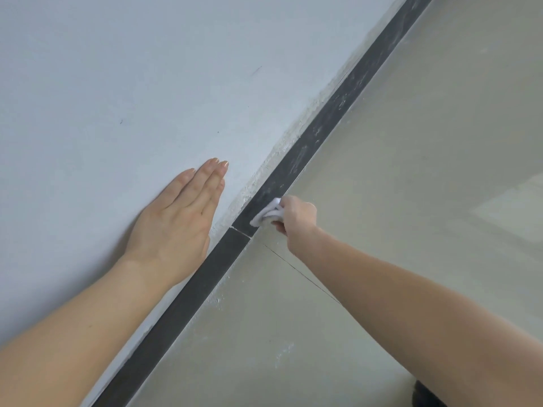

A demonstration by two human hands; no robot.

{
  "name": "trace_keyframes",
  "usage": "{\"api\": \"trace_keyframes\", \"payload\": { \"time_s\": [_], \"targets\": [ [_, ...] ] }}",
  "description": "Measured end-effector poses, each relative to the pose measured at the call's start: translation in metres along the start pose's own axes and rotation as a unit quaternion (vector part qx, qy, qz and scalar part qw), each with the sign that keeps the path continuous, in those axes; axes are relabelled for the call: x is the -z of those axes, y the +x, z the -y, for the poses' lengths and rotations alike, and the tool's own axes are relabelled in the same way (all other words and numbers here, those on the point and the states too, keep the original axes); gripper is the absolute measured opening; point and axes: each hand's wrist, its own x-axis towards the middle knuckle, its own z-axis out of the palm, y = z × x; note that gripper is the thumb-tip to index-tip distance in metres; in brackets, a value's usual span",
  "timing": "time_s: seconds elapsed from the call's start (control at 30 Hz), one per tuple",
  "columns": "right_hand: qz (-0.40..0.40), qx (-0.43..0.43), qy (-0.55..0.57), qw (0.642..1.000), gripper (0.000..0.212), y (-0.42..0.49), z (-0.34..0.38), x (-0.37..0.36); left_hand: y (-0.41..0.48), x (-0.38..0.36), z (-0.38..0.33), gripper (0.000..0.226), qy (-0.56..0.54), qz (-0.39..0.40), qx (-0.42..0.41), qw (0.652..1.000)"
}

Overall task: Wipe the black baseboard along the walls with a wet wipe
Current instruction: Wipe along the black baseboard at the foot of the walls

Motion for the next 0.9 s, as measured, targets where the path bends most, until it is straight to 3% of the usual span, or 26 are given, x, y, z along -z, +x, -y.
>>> {"api": "trace_keyframes", "payload": {
  "time_s": [0.07, 0.17, 0.27, 0.33, 0.4, 0.53, 0.7, 0.8, 0.9],
  "targets": [
    [0.072, -0.053, -0.048, 0.995, 0.007, -0.007, -0.021, -0.008, 0.006, 0.003, -0.003, 0.068, 0.000, -0.002, -0.006, 1.000],
    [0.134, -0.050, -0.043, 0.989, 0.018, -0.010, -0.025, -0.015, 0.010, 0.003, -0.005, 0.070, -0.003, -0.006, -0.002, 1.000],
    [0.074, -0.022, -0.013, 0.997, 0.002, 0.000, 0.002, -0.020, 0.011, 0.001, -0.002, 0.067, -0.016, -0.009, 0.005, 1.000],
    [0.025, -0.005, 0.014, 1.000, 0.024, 0.002, 0.019, -0.018, 0.012, -0.003, -0.003, 0.067, -0.033, -0.009, 0.010, 0.999],
    [0.025, 0.031, 0.067, 0.997, 0.007, -0.005, 0.035, -0.010, 0.013, -0.004, -0.005, 0.066, -0.041, -0.009, 0.016, 0.999],
    [0.006, 0.082, 0.221, 0.972, 0.013, -0.019, 0.067, 0.012, 0.017, -0.002, -0.007, 0.066, -0.031, -0.003, 0.016, 0.999],
    [-0.057, 0.049, 0.145, 0.987, 0.021, -0.015, 0.053, 0.024, 0.015, 0.003, -0.005, 0.069, -0.005, 0.008, 0.000, 1.000],
    [0.054, -0.015, 0.022, 0.998, 0.021, -0.016, 0.005, 0.020, 0.018, 0.003, -0.006, 0.069, -0.021, 0.012, 0.014, 1.000],
    [0.194, -0.098, -0.050, 0.975, 0.011, -0.029, -0.026, 0.001, 0.021, 0.004, -0.009, 0.071, -0.038, 0.009, 0.015, 0.999]
  ]
}}
